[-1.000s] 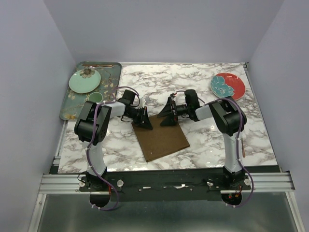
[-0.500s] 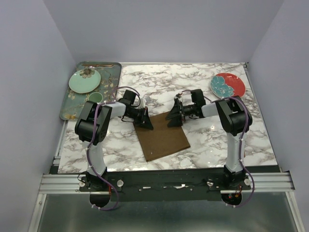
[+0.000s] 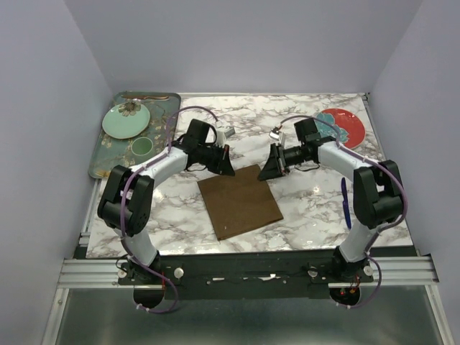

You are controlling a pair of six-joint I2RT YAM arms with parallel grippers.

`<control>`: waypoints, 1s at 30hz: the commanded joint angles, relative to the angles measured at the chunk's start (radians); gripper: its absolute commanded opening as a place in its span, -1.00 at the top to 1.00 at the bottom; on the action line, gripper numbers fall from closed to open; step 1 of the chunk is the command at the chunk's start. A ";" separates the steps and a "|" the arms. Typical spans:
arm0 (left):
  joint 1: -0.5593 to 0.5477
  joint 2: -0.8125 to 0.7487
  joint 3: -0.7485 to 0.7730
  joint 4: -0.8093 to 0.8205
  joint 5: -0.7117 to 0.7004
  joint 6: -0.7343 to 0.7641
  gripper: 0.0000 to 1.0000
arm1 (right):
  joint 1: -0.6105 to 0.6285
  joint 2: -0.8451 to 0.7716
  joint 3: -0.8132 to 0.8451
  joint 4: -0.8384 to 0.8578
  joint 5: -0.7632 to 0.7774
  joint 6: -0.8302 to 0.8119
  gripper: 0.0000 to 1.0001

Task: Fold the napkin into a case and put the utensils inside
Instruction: Pick up the top corner of the square folded napkin from the center of the board.

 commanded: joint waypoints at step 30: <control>-0.275 -0.451 -0.323 -0.232 -0.340 0.619 0.23 | 0.040 0.074 0.133 -0.558 0.513 -0.397 0.38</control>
